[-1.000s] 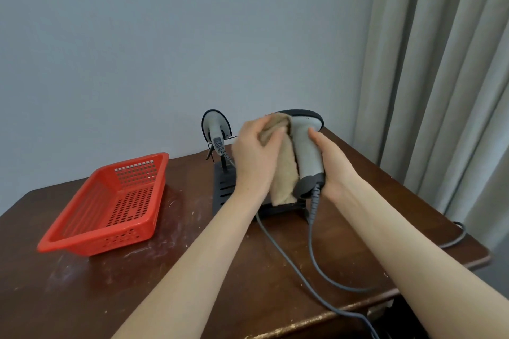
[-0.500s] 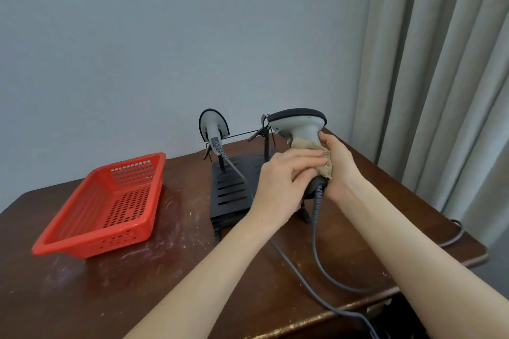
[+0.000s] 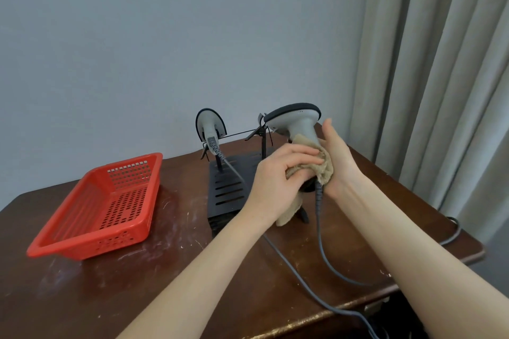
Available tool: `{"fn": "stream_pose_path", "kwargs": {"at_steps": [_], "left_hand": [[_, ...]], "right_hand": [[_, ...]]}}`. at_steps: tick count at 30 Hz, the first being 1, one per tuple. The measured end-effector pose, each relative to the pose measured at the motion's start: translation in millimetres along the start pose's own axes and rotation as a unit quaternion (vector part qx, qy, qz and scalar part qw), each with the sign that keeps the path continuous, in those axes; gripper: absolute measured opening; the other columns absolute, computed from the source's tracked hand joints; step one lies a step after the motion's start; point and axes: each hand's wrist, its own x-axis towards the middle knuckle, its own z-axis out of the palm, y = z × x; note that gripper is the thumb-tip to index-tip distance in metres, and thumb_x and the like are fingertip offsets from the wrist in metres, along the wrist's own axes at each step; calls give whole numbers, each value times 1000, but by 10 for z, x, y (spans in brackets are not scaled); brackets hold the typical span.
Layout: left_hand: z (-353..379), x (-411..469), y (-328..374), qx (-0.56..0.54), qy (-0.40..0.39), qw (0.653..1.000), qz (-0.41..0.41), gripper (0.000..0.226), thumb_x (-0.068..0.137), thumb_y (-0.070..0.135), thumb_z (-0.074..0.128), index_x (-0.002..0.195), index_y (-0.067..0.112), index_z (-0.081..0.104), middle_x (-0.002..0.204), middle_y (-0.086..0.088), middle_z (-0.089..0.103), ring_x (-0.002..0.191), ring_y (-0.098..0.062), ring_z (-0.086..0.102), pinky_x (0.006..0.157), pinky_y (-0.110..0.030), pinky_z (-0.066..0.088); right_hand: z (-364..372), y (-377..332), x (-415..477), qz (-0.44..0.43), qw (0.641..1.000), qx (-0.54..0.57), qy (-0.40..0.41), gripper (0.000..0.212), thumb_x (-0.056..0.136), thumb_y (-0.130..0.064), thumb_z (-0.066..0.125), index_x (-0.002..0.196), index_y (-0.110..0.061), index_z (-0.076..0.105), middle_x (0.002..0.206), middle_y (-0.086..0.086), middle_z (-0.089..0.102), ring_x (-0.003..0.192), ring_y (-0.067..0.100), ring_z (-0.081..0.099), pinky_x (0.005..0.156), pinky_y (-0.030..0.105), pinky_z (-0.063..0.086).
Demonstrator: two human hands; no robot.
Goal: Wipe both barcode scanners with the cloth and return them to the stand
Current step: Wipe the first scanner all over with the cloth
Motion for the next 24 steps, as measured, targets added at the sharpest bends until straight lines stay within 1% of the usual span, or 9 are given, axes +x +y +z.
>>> {"fn": "stream_pose_path", "kwargs": {"at_steps": [2, 7, 11, 13, 14, 17, 20, 21, 24], "left_hand": [[-30, 108, -31, 6, 31, 999, -24, 18, 81, 3, 67, 94, 14, 75, 105, 10, 63, 100, 12, 54, 93, -3, 34], [-93, 267, -46, 20, 87, 994, -68, 24, 87, 9, 63, 108, 18, 72, 116, 10, 59, 108, 2, 52, 95, -3, 34], [12, 80, 43, 60, 19, 998, -12, 22, 88, 9, 61, 107, 13, 72, 117, 7, 64, 113, -8, 55, 102, -20, 38], [0, 59, 31, 70, -1, 997, 9, 19, 87, 12, 60, 102, 12, 72, 113, 5, 66, 110, -14, 57, 100, -27, 40], [-17, 81, 25, 84, -3, 996, 19, 19, 87, 12, 59, 101, 11, 71, 112, 4, 65, 108, -14, 57, 99, -28, 41], [-78, 250, 1, 138, 23, 990, 12, 21, 89, 14, 57, 105, 11, 69, 116, 3, 62, 111, -17, 54, 98, -29, 41], [-76, 334, -1, 176, 56, 983, -6, 23, 89, 16, 57, 107, 13, 70, 119, 4, 61, 113, -21, 51, 94, -21, 35], [-52, 299, 9, 172, 63, 983, -3, 22, 87, 16, 58, 105, 14, 71, 118, 5, 62, 111, -21, 52, 93, -19, 34], [18, 47, 36, 99, 66, 993, 27, 18, 84, 12, 64, 100, 14, 73, 112, 7, 66, 108, -15, 58, 97, -25, 42]], "right_hand": [[38, 65, -13, 2, 1000, 10, -11, 62, 91, -59, 40, 97, -3, 64, 77, 11, 68, 68, 22, 68, 58, 27, 56], [124, 131, -56, -10, 1000, -9, -20, 64, 91, -60, 39, 116, -6, 64, 108, 15, 68, 97, 27, 67, 85, 37, 55], [73, 71, -65, -25, 999, -12, -30, 65, 87, -67, 39, 75, -11, 69, 74, 6, 70, 71, 19, 71, 62, 25, 56], [67, 61, -80, -18, 999, -13, -33, 69, 83, -72, 39, 58, -13, 63, 68, 4, 65, 68, 19, 68, 66, 27, 55], [70, 68, -79, -21, 999, -13, -37, 70, 83, -73, 38, 65, -12, 66, 76, 7, 68, 75, 21, 69, 72, 29, 55], [174, 112, -109, -23, 998, 3, -62, 78, 87, -69, 33, 120, -3, 59, 117, 15, 63, 110, 23, 62, 92, 30, 51], [246, 118, -138, -31, 996, 24, -76, 74, 90, -64, 33, 125, -3, 54, 116, 11, 59, 118, 19, 57, 102, 28, 43], [245, 85, -143, -37, 997, 16, -71, 70, 90, -64, 34, 116, -3, 59, 105, 8, 63, 107, 17, 63, 97, 26, 47], [189, -42, -117, -34, 997, -45, -48, 59, 88, -62, 43, 75, -8, 61, 57, 1, 61, 49, 10, 61, 49, 18, 52]]}}
